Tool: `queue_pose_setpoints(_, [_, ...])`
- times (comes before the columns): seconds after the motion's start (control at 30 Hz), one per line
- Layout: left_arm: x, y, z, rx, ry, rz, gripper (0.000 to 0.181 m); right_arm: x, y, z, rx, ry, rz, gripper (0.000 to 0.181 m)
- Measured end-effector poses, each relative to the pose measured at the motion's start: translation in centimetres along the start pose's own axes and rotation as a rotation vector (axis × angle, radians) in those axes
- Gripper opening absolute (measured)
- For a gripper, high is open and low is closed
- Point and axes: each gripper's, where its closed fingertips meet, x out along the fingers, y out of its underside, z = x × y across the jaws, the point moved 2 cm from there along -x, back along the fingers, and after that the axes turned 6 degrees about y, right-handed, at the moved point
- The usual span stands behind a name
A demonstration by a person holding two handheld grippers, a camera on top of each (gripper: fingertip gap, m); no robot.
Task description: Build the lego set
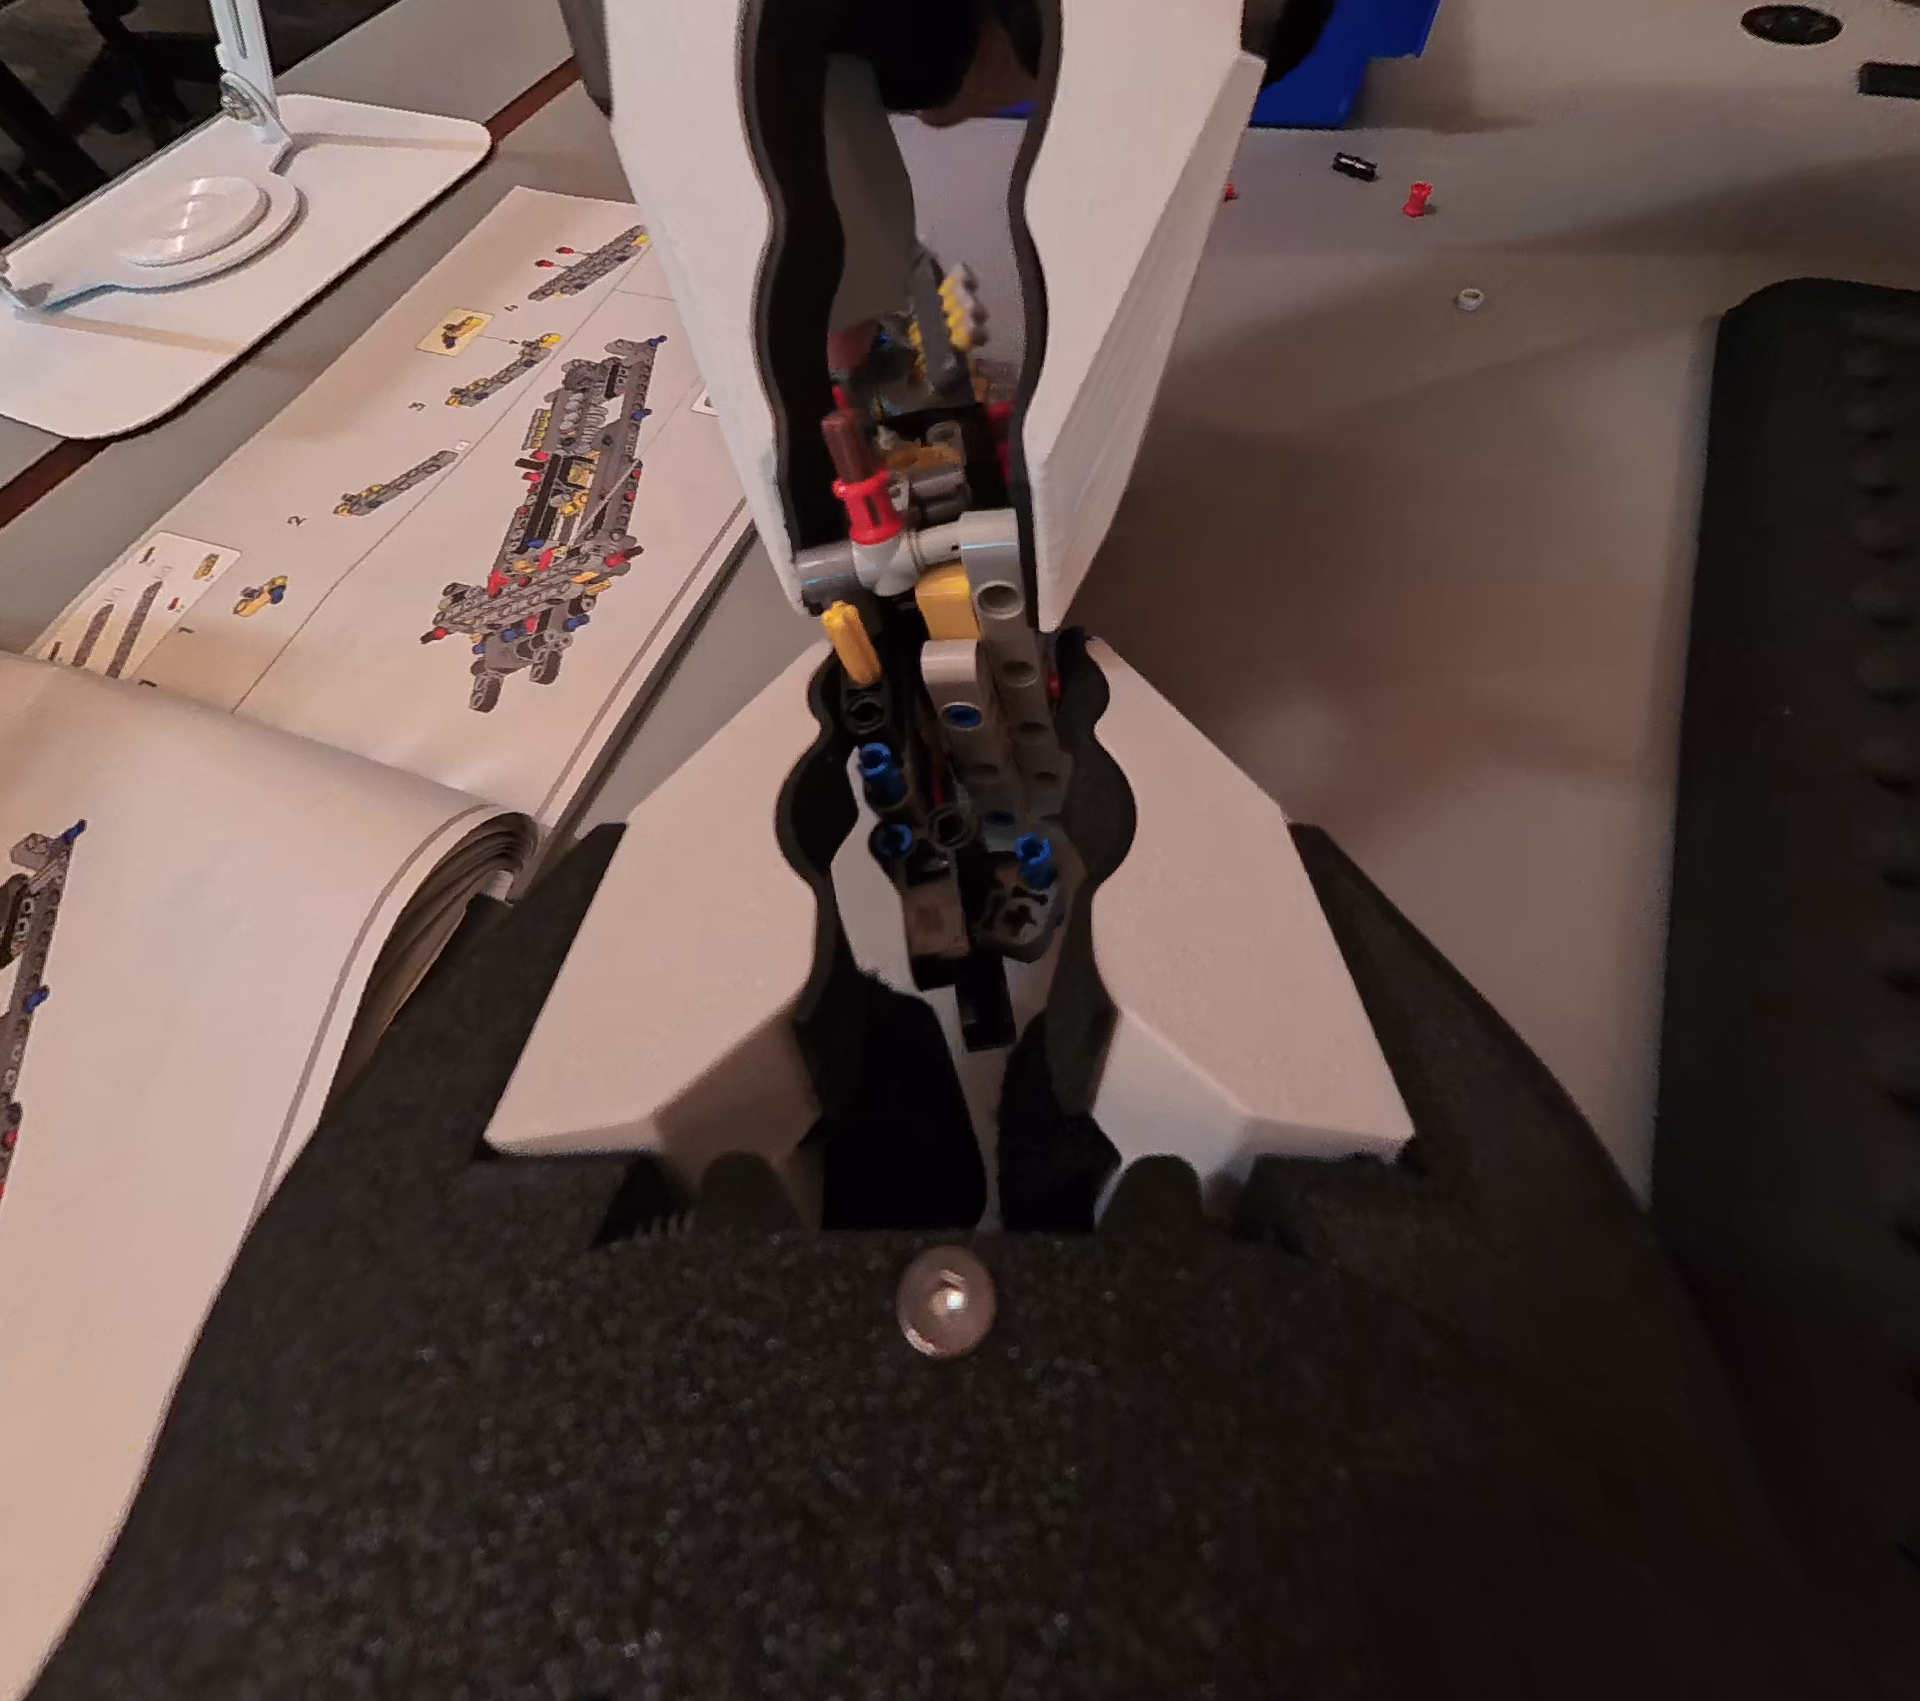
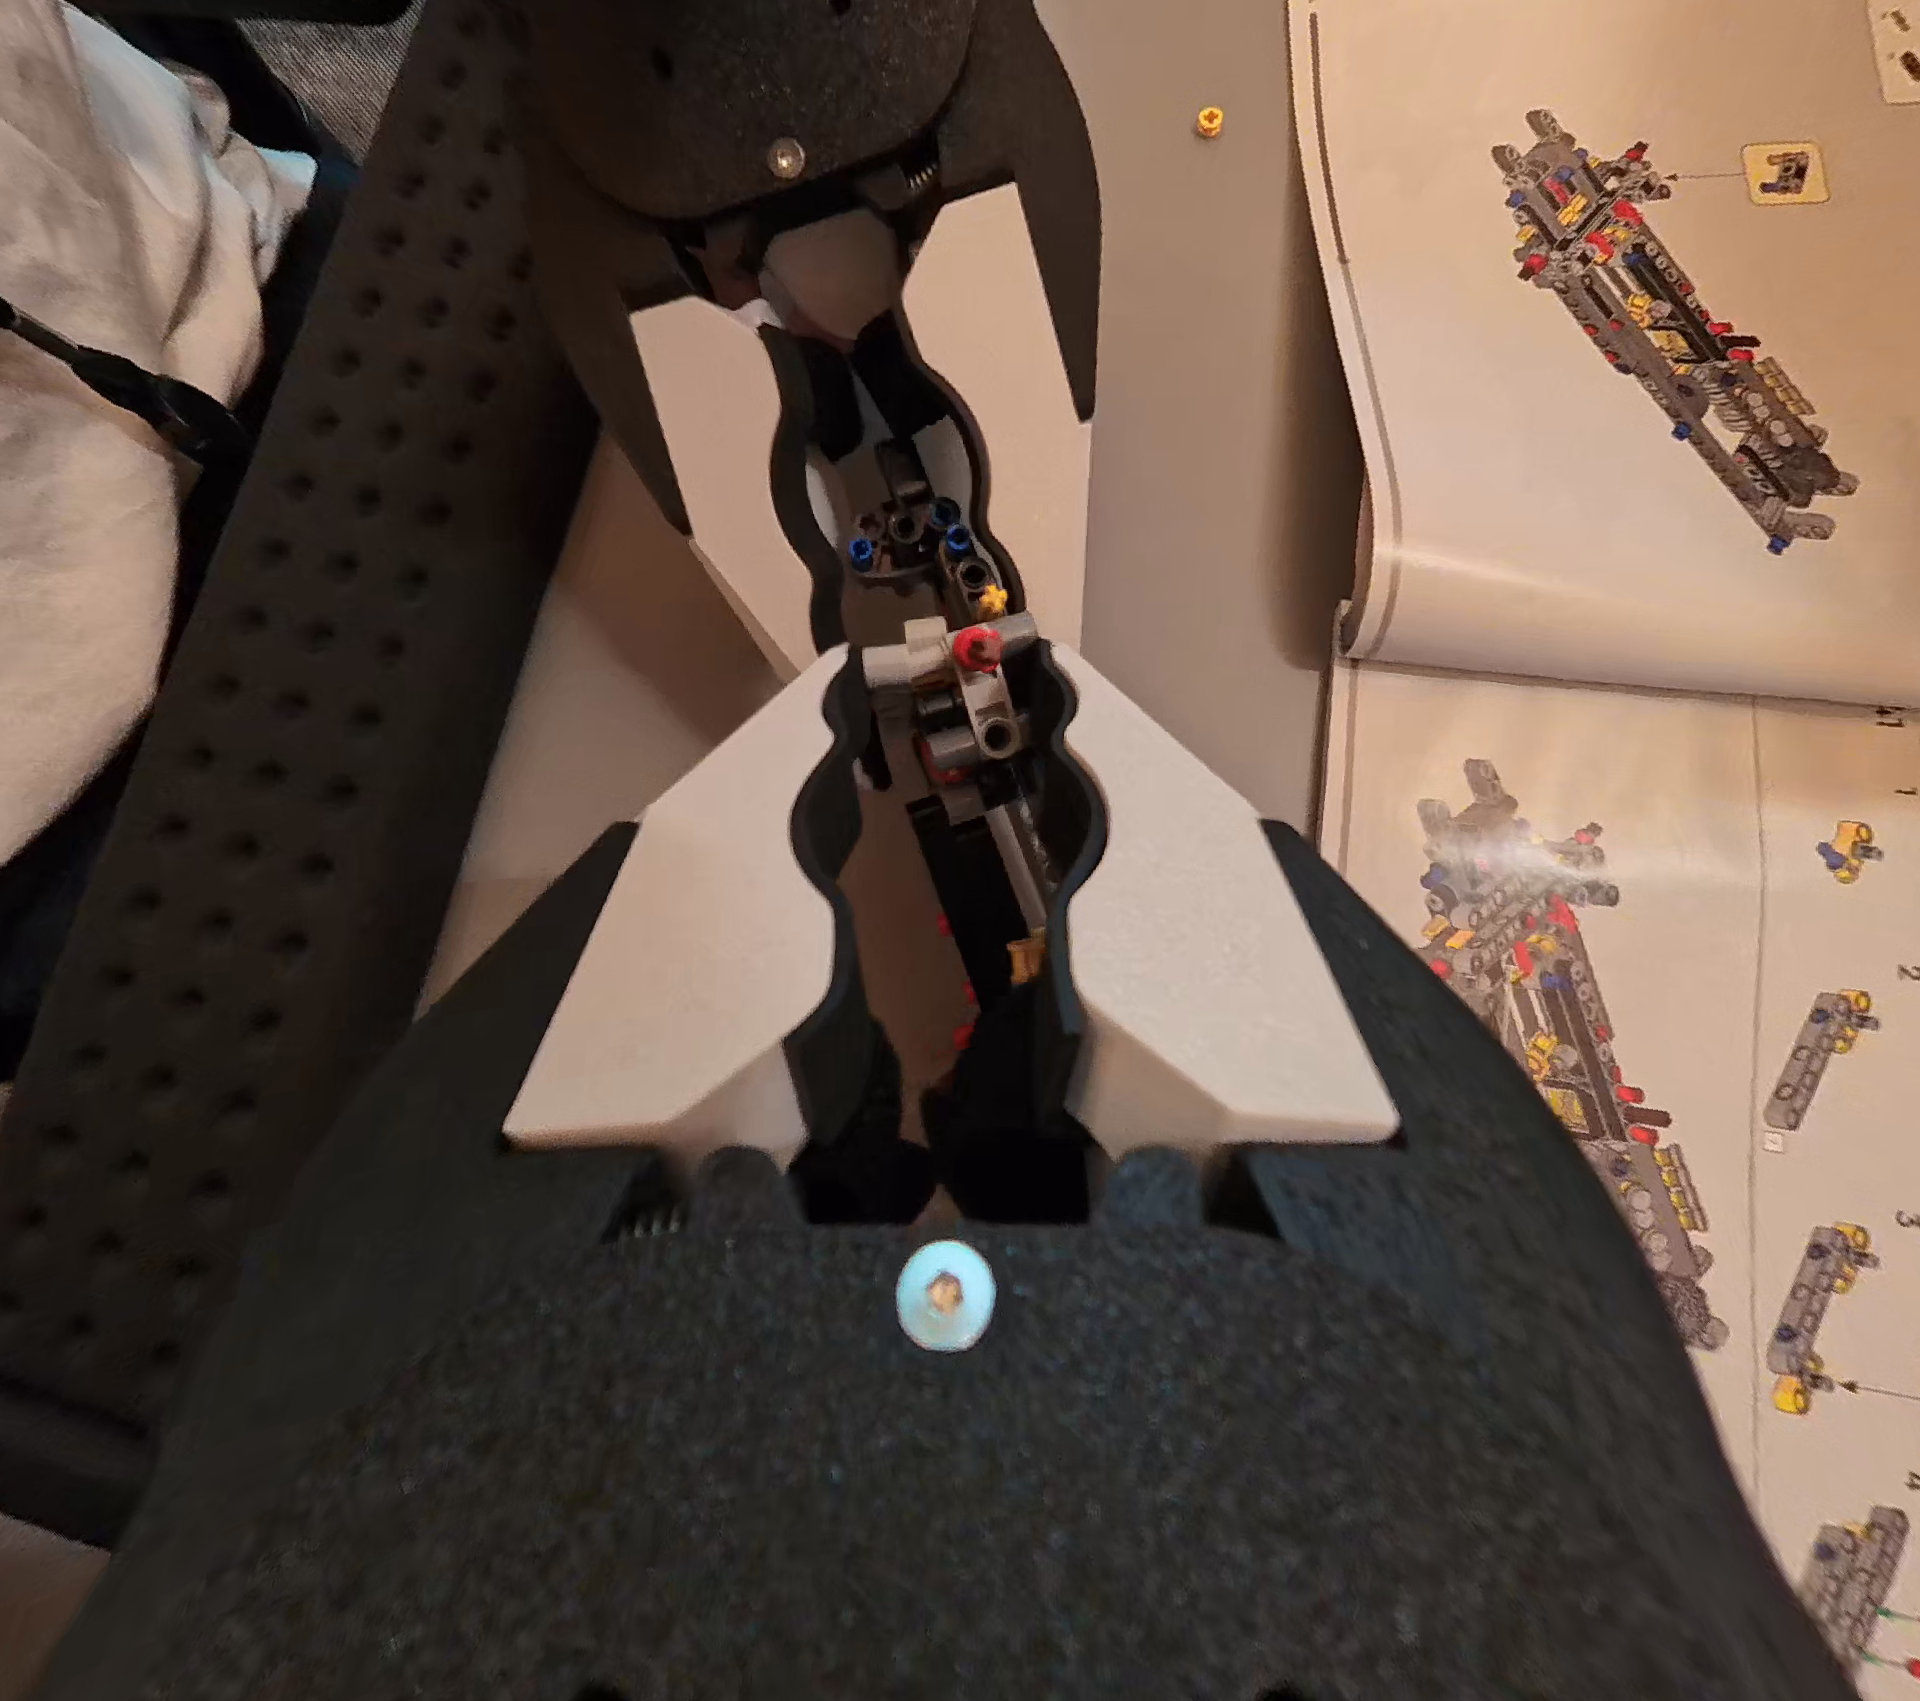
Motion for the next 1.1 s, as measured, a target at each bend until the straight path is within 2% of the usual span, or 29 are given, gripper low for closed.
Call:
queue_pose_setpoints(0.17, [-0.1, 0.0, -0.4, 0.005, 0.032, -0.006, 0.036, 0.0, 0.0, 0.2, -0.008, -0.027, 0.012, 0.03])
queue_pose_setpoints(0.27, [-0.4, 0.4, -0.4, -0.006, 0.074, 0.015, 0.044, 0.1, -0.1, 0.1, 0.009, -0.033, 0.02, 0.03])
queue_pose_setpoints(0.33, [-0.5, 0.2, -0.4, -0.021, 0.091, -0.001, 0.034, 0.2, -0.2, 0.1, 0.01, -0.038, 0.011, 0.03])
queue_pose_setpoints(0.47, [-0.3, 0.2, 0.1, -0.058, 0.08, -0.01, 0.034, -0.2, -0.2, -0.6, 0.087, 0.0, -0.006, 0.034])
queue_pose_setpoints(0.53, [-0.3, 0.2, 0.2, -0.076, 0.079, -0.013, 0.034, -1.6, -0.1, -1.4, 0.176, 0.132, -0.038, 0.045])
queue_pose_setpoints(0.63, [-0.4, 0.3, 0.6, -0.115, 0.075, -0.013, 0.034, -3.6, 0.3, -0.8, 0.327, 0.376, -0.208, 0.045])
queue_pose_setpoints(0.67, [-0.4, 0.3, 0.8, -0.126, 0.068, -0.014, 0.034, -3.5, 1.1, -0.4, 0.414, 0.469, -0.246, 0.045])
queue_pose_setpoints(0.73, [-0.5, 0.4, 1.1, -0.138, 0.061, -0.012, 0.034, -1.8, 2.8, 1.4, 0.586, 0.565, -0.283, 0.057])
queue_pose_setpoints(0.8, [-0.5, 0.4, 1.2, -0.151, 0.066, -0.01, 0.034, -0.2, 3.2, 2.7, 0.684, 0.647, -0.346, 0.055])
queue_pose_setpoints(0.87, [-0.5, 0.5, 1.2, -0.162, 0.07, -0.011, 0.034, 0.7, 3.0, 2.8, 0.687, 0.755, -0.382, 0.052])
queue_pose_setpoints(0.93, [-0.5, 0.5, 1.3, -0.17, 0.072, -0.007, 0.034, 1.0, 2.8, 2.3, 0.648, 0.835, -0.354, 0.049])
queue_pose_setpoints(1.1, [-0.6, 0.6, 1.6, -0.204, 0.067, -0.002, 0.034, 1.3, 2.6, 1.3, 0.551, 0.855, -0.285, 0.054])
